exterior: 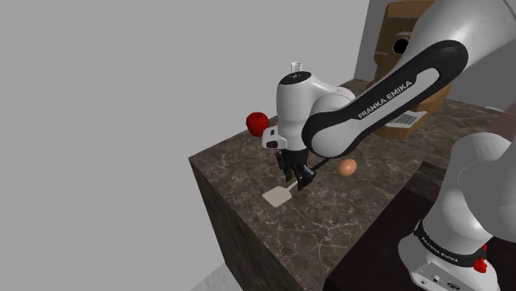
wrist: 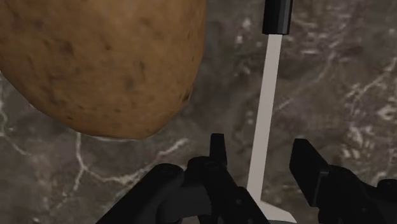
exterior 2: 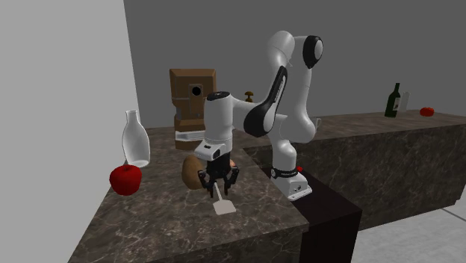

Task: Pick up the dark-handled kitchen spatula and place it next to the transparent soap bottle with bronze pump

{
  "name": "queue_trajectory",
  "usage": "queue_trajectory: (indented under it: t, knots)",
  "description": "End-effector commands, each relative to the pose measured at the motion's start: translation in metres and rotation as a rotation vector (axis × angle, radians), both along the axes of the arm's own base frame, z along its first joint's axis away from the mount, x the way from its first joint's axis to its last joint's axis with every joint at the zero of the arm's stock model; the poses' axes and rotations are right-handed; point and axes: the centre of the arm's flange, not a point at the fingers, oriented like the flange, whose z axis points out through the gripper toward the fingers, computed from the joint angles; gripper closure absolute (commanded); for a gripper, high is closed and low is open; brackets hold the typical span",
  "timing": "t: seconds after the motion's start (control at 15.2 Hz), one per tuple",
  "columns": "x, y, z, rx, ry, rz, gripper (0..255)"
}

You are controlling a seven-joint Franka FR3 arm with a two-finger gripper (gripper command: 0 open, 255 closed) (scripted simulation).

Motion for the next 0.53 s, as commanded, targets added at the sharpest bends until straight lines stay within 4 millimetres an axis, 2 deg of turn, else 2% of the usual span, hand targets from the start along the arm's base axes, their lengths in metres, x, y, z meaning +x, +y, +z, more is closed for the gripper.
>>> queue_trajectory:
  t: [0.0,0.46]
  knots:
    - [0.000,-0.001,0.002,-0.003,0.008,-0.002,255]
    - [0.000,-0.001,0.039,-0.003,0.008,-0.002,255]
